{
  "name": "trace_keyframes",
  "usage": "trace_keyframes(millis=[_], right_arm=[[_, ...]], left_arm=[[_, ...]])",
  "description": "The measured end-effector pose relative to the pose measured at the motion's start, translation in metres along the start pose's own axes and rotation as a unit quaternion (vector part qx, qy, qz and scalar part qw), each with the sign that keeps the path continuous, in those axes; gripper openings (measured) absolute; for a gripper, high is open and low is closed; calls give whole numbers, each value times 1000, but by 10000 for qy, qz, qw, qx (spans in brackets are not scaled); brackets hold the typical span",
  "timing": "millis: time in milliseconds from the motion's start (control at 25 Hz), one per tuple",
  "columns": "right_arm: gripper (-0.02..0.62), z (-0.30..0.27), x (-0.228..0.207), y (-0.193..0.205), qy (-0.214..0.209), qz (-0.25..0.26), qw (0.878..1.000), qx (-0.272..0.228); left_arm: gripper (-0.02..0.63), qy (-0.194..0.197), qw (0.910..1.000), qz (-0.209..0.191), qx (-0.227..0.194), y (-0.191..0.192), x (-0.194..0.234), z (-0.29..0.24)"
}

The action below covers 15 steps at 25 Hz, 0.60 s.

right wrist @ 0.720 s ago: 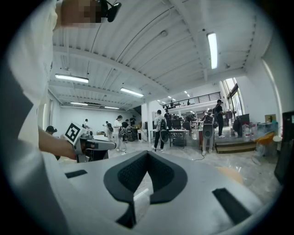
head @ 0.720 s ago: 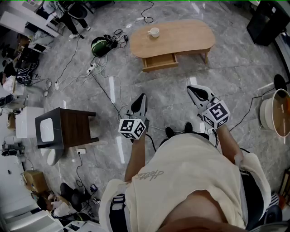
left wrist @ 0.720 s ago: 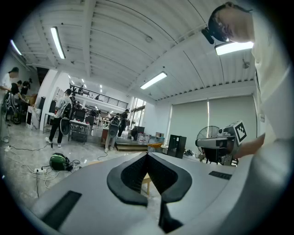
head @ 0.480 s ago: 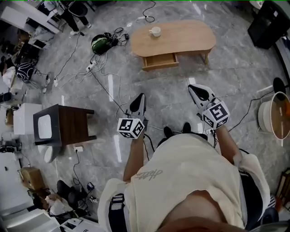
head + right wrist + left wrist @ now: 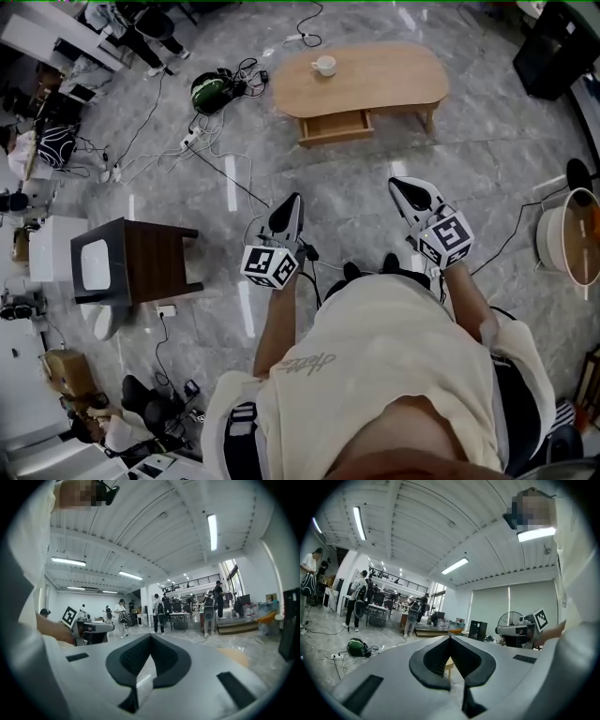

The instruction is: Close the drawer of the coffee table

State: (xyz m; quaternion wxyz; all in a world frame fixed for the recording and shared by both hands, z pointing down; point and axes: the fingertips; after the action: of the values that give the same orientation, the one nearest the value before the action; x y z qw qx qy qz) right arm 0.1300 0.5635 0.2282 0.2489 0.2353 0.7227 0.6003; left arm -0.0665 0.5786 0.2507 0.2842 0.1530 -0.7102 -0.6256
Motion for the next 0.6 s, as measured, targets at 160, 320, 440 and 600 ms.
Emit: trace_keyframes(millis=[160, 320, 440, 600], right_arm=[[-5, -9, 4, 2, 79, 30, 10000, 29], [-5, -22, 8, 4, 257, 44, 9996, 129], [-3, -32, 14, 10, 380, 12, 9989, 263], [-4, -52, 25, 18, 399, 13, 9986, 355]], left_arm=[[5, -8, 9999, 47, 113, 6, 16, -3], [5, 113, 9997, 115, 182, 7, 35, -4], [5, 216, 9992, 174, 270, 11, 49, -5], [5, 364, 9986, 209, 315, 16, 69, -10]])
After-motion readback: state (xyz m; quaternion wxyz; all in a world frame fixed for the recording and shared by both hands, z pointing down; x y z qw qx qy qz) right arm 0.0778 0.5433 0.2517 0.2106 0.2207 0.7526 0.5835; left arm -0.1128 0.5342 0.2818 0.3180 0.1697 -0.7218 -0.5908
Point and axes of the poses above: the fingertips, and each gripper's own axes: z backward along the fingers, x to its left, y out of its underside, and after that the axes turned 8 degrees about y, right-handed
